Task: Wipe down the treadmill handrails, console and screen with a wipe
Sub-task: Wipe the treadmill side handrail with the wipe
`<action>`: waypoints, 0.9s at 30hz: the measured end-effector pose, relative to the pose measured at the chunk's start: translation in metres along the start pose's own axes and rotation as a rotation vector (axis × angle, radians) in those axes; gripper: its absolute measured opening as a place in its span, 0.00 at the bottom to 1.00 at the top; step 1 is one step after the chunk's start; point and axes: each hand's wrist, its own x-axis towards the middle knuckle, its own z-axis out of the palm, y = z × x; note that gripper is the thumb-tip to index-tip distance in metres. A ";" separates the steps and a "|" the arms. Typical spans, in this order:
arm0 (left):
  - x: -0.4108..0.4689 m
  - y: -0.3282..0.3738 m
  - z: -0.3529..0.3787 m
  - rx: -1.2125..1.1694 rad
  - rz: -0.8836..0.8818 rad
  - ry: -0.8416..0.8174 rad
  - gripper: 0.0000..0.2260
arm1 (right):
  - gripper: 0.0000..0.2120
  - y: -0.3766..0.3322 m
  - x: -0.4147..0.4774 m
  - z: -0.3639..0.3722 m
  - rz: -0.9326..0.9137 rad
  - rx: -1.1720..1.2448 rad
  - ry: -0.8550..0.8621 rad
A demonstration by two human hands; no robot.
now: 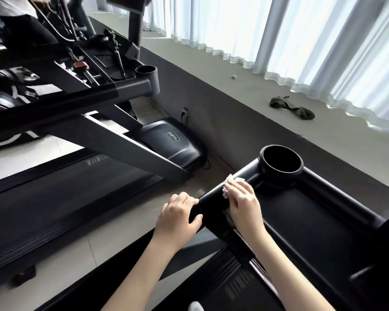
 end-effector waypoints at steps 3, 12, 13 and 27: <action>0.009 0.003 -0.001 0.010 0.002 0.012 0.11 | 0.10 0.017 0.018 -0.012 -0.068 -0.047 -0.057; 0.027 0.011 0.007 -0.028 0.101 -0.062 0.15 | 0.05 0.014 0.041 -0.011 -0.137 -0.081 -0.151; 0.026 0.010 0.009 -0.029 0.109 -0.049 0.15 | 0.05 0.019 0.046 -0.014 -0.122 -0.102 -0.138; 0.044 0.018 0.019 -0.039 0.138 -0.093 0.16 | 0.17 0.044 0.050 -0.016 0.047 -0.204 -0.080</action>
